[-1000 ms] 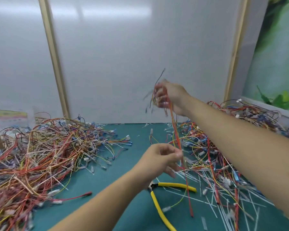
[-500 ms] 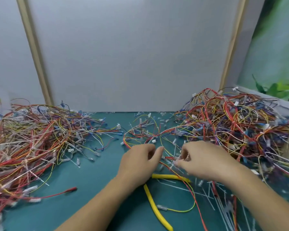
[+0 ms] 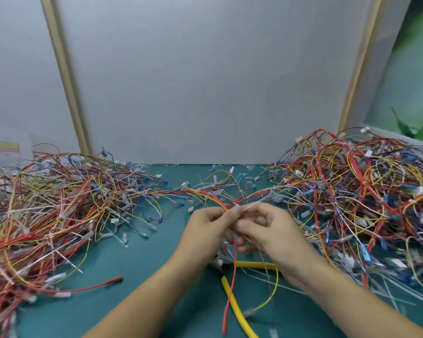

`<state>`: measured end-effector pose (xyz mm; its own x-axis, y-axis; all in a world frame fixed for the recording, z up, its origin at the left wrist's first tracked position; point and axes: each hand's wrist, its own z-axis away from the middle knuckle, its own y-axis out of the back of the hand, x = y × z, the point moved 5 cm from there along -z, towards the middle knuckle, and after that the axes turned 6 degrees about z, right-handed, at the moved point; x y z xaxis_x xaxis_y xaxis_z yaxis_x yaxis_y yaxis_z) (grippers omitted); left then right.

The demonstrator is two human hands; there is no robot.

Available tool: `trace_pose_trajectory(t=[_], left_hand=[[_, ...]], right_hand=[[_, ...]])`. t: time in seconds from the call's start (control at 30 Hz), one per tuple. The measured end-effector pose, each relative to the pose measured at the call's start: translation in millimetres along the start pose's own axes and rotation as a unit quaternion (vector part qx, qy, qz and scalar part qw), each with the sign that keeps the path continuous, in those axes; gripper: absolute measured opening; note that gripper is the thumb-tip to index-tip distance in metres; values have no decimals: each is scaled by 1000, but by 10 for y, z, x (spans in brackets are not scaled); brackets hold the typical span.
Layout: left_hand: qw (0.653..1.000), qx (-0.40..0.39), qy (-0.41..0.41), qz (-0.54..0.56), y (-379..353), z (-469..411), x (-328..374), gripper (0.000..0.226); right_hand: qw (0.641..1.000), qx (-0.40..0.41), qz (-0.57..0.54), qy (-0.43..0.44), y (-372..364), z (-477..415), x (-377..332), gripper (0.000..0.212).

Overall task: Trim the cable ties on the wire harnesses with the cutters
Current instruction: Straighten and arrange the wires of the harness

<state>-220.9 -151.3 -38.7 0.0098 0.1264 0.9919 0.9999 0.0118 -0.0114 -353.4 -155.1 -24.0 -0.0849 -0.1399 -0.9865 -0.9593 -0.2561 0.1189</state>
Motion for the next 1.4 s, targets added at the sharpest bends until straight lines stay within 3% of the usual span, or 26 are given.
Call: trace_pose_trajectory(t=[0.17, 0.33, 0.5, 0.77, 1.07, 1.4], left_hand=[[996, -20, -86, -34, -21, 6, 102, 30], [998, -41, -30, 32, -33, 6, 42, 17], [982, -45, 62, 170, -91, -2, -21, 17], [985, -58, 1, 160, -97, -1, 76, 32], [981, -50, 5, 185, -50, -32, 3, 26], [995, -42, -11, 94, -70, 34, 10, 34]], right_hand=[[996, 38, 31, 68, 126, -19, 45, 9], [988, 44, 95, 110, 196, -20, 36, 23], [971, 83, 170, 143, 285, -14, 32, 21], [983, 104, 99, 110, 328, 14, 13, 40], [989, 71, 76, 109, 264, 25, 47, 17], [993, 33, 59, 97, 172, 44, 56, 11]])
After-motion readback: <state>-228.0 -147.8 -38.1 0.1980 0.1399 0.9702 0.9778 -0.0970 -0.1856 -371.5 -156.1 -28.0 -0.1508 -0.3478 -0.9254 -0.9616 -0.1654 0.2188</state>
